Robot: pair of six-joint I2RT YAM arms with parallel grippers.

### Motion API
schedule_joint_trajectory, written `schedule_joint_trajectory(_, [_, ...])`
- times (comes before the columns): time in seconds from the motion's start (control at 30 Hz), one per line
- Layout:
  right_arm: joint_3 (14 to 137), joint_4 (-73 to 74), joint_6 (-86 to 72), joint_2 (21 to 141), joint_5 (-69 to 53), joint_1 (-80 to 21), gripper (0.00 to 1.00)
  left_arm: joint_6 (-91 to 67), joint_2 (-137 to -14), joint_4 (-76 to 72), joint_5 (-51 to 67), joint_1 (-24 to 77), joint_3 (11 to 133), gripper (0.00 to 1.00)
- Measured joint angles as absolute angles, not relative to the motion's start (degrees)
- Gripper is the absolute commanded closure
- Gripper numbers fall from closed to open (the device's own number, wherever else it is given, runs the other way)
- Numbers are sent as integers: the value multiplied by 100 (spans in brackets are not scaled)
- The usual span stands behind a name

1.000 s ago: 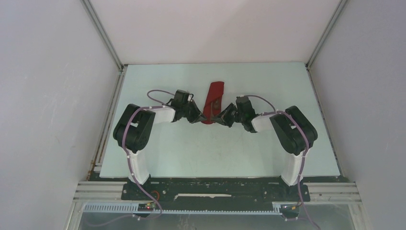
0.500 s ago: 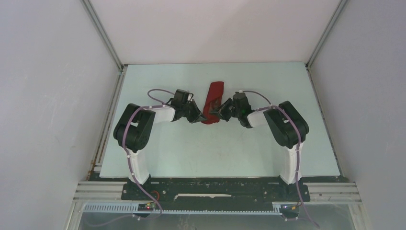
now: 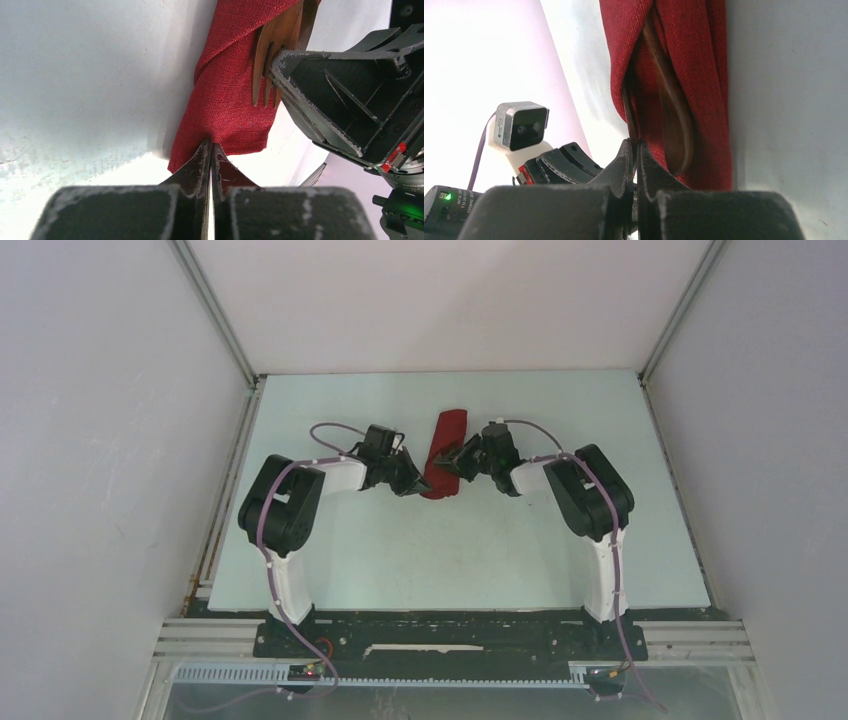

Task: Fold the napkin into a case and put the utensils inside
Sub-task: Insert the fork into the folded napkin.

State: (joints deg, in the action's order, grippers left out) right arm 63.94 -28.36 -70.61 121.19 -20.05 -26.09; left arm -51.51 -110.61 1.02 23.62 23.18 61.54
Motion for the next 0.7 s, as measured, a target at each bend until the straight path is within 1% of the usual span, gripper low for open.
schedule_joint_trajectory(0.03, [6455, -2805, -7061, 12156, -2016, -2604, 85, -5131, -11061, 113, 2357, 2318, 6156, 90])
schedule_joint_trajectory(0.1, [6514, -2762, -7065, 12186, -2036, -2600, 77, -5083, -11061, 132, 2333, 2318, 6158, 86])
schedule_joint_trajectory(0.13, [6532, -2700, -7039, 12186, -2047, -2602, 76, -5059, -11059, 143, 2314, 2318, 6158, 82])
schedule_joint_trajectory(0.23, [6591, -2469, -6997, 12184, -2080, -2624, 73, -4987, -11024, 172, 2248, 2318, 6158, 78])
schedule_joint_trajectory(0.43, [6608, -1678, -6890, 11931, -2147, -2729, 56, -4790, -10602, 467, 2045, 2316, 5972, 72])
schedule_joint_trajectory(0.53, [6606, -1140, -6812, 11548, -2217, -2810, 50, -4742, -10178, 587, 1964, 2318, 5736, 70])
schedule_joint_trajectory(0.6, [6558, -847, -6755, 11225, -2283, -2860, 48, -4733, -9841, 615, 1966, 2318, 5555, 69])
schedule_joint_trajectory(0.67, [6368, -585, -6683, 10755, -2383, -2904, 47, -4731, -9419, 628, 1964, 2318, 5315, 67])
schedule_joint_trajectory(0.7, [6173, -384, -6587, 10379, -2453, -2936, 45, -4724, -9177, 646, 1964, 2318, 5186, 66])
